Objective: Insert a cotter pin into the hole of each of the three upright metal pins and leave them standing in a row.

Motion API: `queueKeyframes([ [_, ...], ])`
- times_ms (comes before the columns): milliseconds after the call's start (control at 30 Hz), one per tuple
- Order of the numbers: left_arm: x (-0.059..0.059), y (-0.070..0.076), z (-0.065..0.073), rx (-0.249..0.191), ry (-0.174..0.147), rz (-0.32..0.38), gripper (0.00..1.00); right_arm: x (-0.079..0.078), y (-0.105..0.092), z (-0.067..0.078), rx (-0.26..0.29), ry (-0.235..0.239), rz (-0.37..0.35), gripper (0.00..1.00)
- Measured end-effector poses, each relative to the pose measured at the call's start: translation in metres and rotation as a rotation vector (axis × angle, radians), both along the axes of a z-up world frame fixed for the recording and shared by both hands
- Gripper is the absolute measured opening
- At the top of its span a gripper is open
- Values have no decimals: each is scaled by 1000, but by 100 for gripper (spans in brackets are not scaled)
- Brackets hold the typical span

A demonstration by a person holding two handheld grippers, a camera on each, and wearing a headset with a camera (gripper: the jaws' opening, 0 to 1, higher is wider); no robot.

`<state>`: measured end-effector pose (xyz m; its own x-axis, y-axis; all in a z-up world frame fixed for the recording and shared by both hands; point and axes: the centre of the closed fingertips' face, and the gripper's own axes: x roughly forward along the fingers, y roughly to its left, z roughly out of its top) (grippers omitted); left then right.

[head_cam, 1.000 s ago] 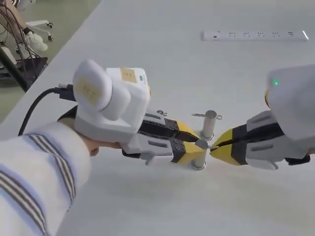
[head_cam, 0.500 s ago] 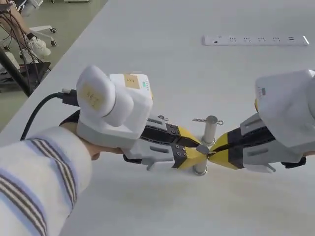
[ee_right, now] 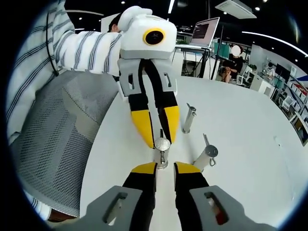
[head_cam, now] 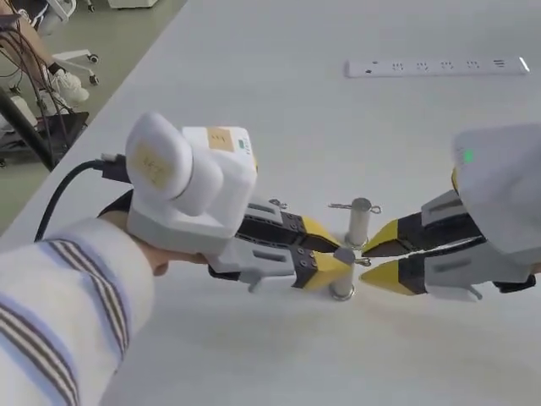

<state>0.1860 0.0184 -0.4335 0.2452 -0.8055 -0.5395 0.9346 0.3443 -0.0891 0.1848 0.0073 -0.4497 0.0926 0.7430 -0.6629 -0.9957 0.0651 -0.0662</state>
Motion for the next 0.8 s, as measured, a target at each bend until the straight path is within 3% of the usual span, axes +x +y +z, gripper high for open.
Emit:
queueKeyframes([
  [100,0,0,0,-1,2,2,9,-3,2,5,53,45,-11,0],
  [267,0,1,0,0,0,5,9,-3,2,7,56,63,-3,0],
  [600,-1,1,0,2,-1,5,9,-7,5,8,31,51,11,0],
  [800,-2,1,0,5,-18,-7,9,-10,3,9,37,52,6,0],
])
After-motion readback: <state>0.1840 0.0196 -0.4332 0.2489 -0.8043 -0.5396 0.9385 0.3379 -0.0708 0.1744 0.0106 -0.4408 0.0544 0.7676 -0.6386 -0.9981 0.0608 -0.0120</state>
